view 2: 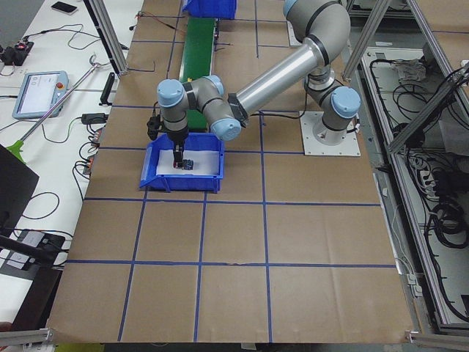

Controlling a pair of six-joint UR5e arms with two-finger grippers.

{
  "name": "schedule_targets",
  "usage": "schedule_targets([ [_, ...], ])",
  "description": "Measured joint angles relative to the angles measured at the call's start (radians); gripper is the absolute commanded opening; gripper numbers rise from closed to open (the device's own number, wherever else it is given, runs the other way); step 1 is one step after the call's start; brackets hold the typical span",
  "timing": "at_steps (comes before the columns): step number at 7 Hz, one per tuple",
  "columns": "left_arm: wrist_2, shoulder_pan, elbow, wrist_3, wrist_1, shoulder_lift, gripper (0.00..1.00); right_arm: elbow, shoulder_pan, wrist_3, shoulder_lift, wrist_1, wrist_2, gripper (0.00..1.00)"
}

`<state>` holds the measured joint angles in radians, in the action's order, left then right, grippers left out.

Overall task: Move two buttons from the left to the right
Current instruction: 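Move the left gripper back into the bin over the red button, then grasp the red-capped button with the left gripper and lift it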

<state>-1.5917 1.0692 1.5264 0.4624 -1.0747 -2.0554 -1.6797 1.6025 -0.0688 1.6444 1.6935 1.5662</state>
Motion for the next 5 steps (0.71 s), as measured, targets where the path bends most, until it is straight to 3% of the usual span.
schedule_targets([
  [3,0.0,0.003,0.004,0.001,0.078,-0.089,0.99,0.001,0.0,0.0,0.0,0.0,-0.001,1.0],
  [4,0.0,0.003,0.004,0.001,0.085,-0.105,0.78,0.001,0.0,0.001,0.0,0.0,-0.001,1.0],
  [5,-0.001,0.003,0.004,0.001,0.087,-0.114,0.43,0.001,0.001,0.0,0.0,0.001,-0.001,1.0],
])
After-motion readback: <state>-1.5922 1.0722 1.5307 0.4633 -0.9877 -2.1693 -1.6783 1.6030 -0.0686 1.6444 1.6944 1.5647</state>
